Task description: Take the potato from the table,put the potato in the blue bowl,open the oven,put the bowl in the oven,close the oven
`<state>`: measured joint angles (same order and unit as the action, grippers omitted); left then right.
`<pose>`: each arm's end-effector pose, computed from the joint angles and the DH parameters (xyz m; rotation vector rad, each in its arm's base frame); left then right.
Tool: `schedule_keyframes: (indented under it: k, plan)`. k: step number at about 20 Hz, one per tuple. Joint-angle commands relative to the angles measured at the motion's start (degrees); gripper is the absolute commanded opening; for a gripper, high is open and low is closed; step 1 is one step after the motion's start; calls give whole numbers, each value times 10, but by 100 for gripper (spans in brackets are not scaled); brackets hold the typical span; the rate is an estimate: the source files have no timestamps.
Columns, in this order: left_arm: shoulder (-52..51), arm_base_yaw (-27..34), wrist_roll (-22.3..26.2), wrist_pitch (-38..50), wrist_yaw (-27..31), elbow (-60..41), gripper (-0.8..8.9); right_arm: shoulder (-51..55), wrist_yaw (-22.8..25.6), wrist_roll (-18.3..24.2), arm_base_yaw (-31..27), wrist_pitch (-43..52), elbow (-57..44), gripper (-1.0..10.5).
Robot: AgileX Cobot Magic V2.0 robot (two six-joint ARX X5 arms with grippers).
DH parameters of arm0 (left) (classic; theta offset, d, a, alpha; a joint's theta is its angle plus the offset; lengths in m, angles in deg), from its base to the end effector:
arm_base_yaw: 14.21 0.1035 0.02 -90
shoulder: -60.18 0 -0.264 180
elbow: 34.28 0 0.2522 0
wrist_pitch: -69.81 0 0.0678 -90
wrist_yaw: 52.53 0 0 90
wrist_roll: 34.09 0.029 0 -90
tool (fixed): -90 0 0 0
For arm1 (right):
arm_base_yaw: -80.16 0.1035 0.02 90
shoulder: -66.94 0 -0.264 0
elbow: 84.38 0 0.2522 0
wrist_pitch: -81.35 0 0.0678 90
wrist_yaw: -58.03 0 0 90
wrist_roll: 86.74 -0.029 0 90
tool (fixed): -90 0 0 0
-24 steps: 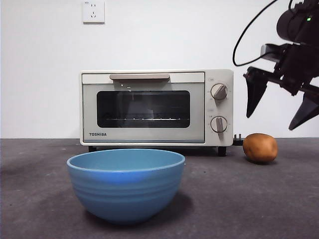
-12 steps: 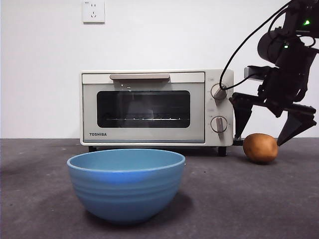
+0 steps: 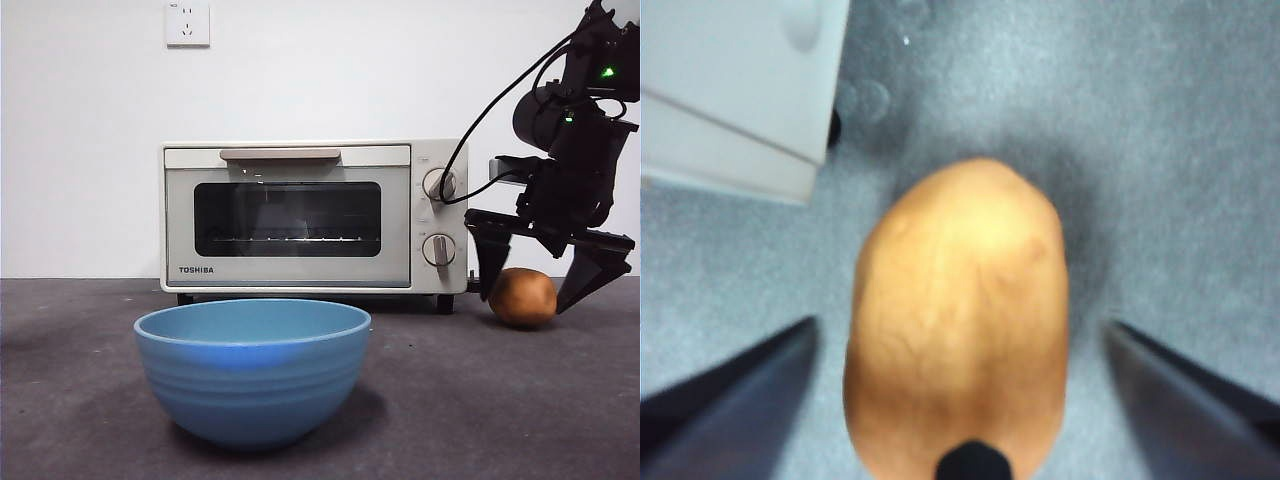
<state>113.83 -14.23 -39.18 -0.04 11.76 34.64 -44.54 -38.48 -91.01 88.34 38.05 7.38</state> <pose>0.1613 -0.0126 0.3060 -0.2944 0.9554 -0.3731 0.3934 0.0599 0.1780 0.0504 1.1105 0.1887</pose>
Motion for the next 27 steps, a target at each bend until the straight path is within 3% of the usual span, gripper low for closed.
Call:
schedule_keyframes:
  k: [1, 9, 13, 16, 19, 23, 27]
  plan:
    - [0, 1, 8, 1, -2, 2, -5, -6, 2, -7, 1, -5, 1, -8]
    - [0, 1, 8, -1, -2, 2, -5, 106, -8, -6, 1, -93, 2, -8]
    - [0, 1, 8, 0, -2, 2, -5, 214, -49, 2, 1, -217, 2, -8]
    - [0, 1, 8, 0, -2, 2, -5, 287, -52, 36, 8, -310, 2, -8]
    - [0, 1, 8, 0, -2, 2, -5, 342, -57, 41, 22, -361, 2, -8]
    - [0, 1, 8, 0, -2, 2, -5, 368, -63, 29, 67, -395, 2, -1]
    - [0, 1, 9, 0, -2, 2, -5, 367, -98, 26, 163, -389, 1, -1]
